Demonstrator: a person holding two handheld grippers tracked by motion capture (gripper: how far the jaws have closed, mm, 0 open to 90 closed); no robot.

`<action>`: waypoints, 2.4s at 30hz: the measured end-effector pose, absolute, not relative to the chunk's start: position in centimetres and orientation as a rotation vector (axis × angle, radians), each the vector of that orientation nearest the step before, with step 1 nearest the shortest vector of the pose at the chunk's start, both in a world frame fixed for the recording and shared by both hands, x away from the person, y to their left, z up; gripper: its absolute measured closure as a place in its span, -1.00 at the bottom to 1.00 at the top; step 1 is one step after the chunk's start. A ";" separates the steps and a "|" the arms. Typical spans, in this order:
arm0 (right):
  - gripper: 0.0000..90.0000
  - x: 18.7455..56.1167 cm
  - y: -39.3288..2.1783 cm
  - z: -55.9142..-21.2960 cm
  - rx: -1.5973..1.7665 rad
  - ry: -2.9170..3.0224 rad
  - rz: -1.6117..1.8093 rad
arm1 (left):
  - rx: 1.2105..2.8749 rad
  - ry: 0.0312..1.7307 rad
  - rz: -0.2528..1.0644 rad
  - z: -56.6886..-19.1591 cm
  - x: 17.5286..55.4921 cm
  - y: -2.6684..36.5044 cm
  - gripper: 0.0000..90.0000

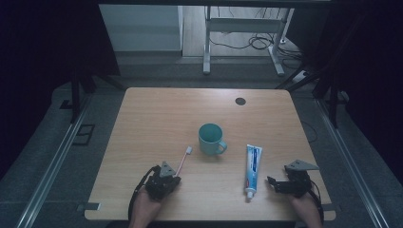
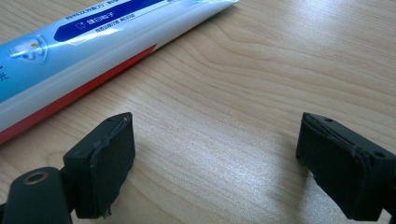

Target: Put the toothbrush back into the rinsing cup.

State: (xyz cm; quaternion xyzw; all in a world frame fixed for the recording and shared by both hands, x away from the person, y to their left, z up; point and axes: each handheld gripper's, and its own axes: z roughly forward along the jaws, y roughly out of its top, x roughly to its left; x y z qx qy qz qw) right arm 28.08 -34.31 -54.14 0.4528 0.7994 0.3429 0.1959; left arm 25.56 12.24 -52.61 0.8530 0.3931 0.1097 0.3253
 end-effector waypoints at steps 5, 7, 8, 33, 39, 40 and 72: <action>-0.74 28.1 -34.3 -54.1 1.269 2.239 0.960 | 2.232 1.067 0.313 -52.6 25.8 13.3 0.95; -0.74 28.1 -34.3 -54.1 1.271 2.239 0.960 | 2.231 1.076 0.326 -52.6 25.9 13.8 0.95; -0.74 28.1 -34.3 -54.1 1.271 2.239 0.960 | 2.232 1.079 0.333 -52.6 26.0 14.0 0.94; -0.74 28.1 -34.3 -54.1 1.268 2.239 0.960 | 2.227 1.119 0.296 -51.2 27.5 15.8 0.67; -0.74 28.1 -34.3 -54.1 1.270 2.239 0.959 | 2.314 1.123 0.272 -50.7 28.7 15.1 0.53; -0.74 28.1 -34.3 -54.1 1.270 2.239 0.959 | 2.328 1.123 0.272 -50.6 28.9 14.9 0.52; -0.74 28.1 -34.3 -54.1 1.271 2.239 0.957 | 2.746 1.265 0.052 -49.6 36.1 9.6 0.41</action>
